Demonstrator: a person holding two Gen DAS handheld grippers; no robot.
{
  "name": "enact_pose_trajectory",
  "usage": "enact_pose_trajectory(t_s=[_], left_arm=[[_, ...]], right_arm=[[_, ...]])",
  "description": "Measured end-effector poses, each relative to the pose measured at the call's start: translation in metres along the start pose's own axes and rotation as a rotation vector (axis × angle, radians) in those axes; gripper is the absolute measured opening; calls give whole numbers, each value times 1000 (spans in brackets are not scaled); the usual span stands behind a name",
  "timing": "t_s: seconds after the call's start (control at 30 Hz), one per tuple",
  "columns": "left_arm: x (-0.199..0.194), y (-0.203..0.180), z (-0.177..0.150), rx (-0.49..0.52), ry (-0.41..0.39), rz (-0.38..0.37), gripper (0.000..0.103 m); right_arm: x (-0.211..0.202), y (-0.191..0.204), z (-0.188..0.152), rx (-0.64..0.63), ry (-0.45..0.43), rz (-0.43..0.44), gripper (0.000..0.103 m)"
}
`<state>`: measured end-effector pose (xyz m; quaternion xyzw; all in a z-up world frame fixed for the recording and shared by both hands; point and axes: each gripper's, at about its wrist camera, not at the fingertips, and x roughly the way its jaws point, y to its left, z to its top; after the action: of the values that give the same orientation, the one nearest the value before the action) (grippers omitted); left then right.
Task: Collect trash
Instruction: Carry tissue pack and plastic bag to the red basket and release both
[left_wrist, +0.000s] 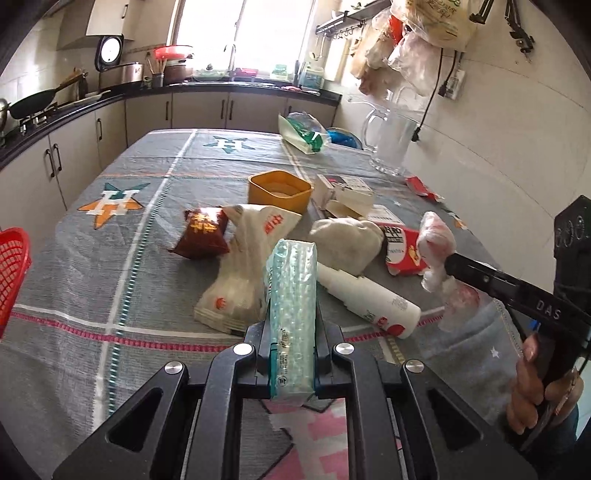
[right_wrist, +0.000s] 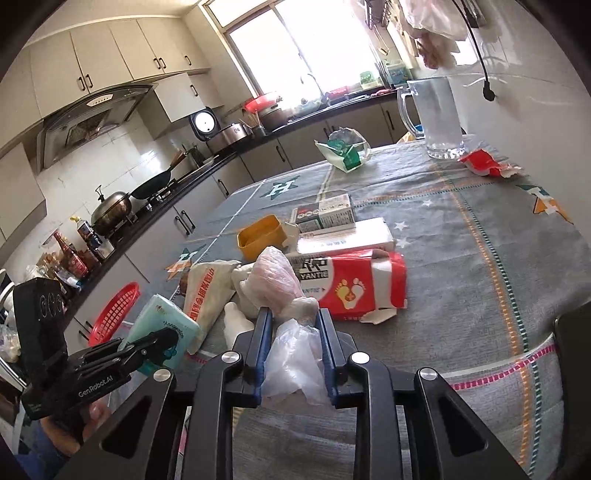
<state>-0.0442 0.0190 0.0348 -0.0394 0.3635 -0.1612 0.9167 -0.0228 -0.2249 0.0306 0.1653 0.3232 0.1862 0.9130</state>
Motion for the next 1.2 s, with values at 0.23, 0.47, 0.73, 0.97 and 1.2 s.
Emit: enact_pose_trajectory(t_s=[0.23, 0.47, 0.73, 0.97, 1.2], left_arm=[[-9, 8, 2, -5, -24, 42, 12], [-14, 20, 1, -26, -40, 67, 12], [-22, 30, 1, -36, -59, 100, 12], [-25, 38, 0, -54, -65, 117, 12], [-37, 55, 4, -88, -94, 147, 12]], right_arm=[[2, 18, 0, -12, 8, 27, 26], [9, 32, 0, -22, 28, 33, 26], [14, 48, 1, -39, 38, 53, 26], [21, 60, 5, -51, 51, 74, 26], [33, 90, 22, -99, 50, 120, 26]])
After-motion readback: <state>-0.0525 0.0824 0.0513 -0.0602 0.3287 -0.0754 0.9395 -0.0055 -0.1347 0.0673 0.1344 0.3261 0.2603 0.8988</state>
